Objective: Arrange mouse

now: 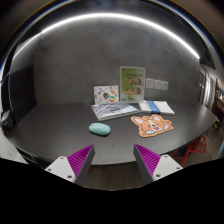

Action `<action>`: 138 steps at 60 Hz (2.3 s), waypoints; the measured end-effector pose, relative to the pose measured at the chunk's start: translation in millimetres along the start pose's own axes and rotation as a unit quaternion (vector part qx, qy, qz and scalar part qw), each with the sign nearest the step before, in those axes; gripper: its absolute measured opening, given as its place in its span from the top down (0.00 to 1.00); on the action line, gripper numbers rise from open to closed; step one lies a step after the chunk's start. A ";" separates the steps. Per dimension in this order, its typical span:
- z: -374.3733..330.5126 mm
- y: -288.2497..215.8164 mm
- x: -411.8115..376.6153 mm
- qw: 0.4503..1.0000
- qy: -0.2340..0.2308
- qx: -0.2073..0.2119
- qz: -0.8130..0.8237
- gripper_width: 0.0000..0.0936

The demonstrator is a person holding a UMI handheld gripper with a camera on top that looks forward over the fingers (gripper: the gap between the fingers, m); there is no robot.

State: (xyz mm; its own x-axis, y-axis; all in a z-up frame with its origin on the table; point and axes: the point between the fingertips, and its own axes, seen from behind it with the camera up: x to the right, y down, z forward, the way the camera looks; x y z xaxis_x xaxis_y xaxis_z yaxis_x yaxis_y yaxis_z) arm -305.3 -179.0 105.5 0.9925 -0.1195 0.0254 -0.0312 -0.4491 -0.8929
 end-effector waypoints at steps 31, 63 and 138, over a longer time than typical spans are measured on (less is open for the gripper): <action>201.2 20.3 -38.1 0.983 -0.122 -0.042 -0.134 0.14; 276.1 -7.8 -70.6 0.984 -0.151 -0.072 -0.066 0.31; 287.7 -14.9 236.5 0.996 -0.042 -0.072 -0.002 0.24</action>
State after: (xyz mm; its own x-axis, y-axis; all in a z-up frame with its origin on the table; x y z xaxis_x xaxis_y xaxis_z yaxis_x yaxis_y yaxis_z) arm -36.2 54.2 -4.5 0.9989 -0.0452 -0.0139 -0.0374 -0.5733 -0.8185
